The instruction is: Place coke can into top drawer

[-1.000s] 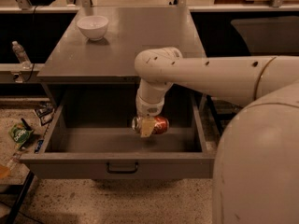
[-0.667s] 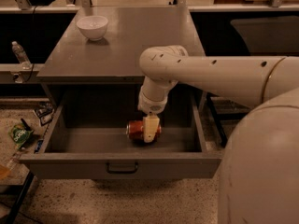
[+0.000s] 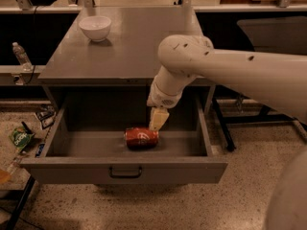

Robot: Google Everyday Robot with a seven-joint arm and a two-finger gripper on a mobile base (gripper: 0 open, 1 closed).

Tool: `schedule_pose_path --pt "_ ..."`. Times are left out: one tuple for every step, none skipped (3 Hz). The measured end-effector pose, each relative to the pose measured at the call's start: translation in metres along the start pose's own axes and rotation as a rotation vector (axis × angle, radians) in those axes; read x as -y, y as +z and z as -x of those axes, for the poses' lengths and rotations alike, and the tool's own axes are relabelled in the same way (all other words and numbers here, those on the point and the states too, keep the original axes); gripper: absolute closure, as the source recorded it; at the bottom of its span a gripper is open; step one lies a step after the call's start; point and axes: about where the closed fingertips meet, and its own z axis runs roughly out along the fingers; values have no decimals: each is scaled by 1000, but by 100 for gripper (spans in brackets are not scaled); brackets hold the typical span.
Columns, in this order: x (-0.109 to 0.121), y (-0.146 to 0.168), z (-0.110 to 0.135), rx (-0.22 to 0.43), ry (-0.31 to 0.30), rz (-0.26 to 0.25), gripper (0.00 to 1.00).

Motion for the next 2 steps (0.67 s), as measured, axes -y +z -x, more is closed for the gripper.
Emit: schedule_pose_path --pt "32 -96 28 81 -44 -185 69" --pt "56 -158 56 141 -125 -301 92"
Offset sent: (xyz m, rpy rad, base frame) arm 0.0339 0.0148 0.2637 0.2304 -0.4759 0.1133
